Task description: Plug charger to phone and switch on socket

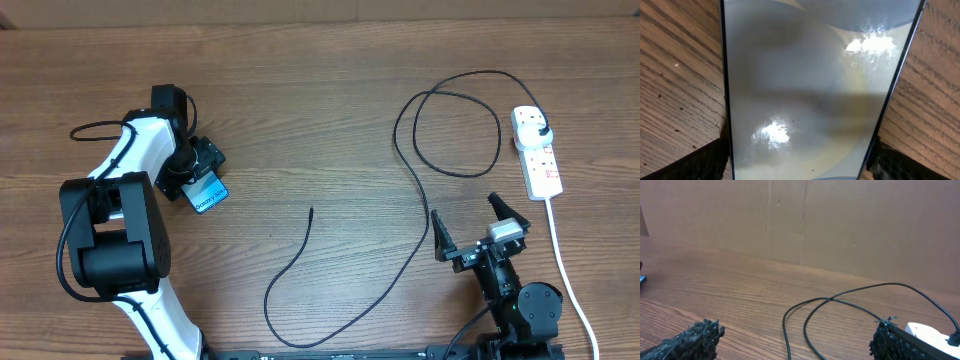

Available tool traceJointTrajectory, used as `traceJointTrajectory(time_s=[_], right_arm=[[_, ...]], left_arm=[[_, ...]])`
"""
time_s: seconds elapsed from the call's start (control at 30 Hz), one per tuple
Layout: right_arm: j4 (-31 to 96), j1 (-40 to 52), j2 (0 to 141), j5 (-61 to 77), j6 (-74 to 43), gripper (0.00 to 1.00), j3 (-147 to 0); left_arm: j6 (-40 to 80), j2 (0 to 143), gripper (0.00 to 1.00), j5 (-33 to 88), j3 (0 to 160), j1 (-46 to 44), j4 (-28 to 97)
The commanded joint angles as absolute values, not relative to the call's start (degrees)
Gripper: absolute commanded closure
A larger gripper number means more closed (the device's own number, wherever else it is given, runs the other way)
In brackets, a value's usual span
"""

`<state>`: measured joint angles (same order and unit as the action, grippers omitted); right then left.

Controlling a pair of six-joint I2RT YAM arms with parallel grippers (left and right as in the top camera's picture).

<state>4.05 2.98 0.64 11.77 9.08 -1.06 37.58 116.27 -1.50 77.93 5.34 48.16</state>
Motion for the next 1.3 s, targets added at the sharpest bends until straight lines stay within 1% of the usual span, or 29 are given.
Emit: traceJointTrajectory(time_s=[0.0,1.27], right_arm=[[3.8,2.6,0.2,11.4,9.3,0.0,-0.4],[3.8,2.6,0.2,11.4,9.3,0.0,-0.4]], left_arm=[[38.2,117.5,0.0,-1.0,77.4,5.2,48.1],[39.6,117.5,0.0,-2.1,77.4,5.2,50.5]])
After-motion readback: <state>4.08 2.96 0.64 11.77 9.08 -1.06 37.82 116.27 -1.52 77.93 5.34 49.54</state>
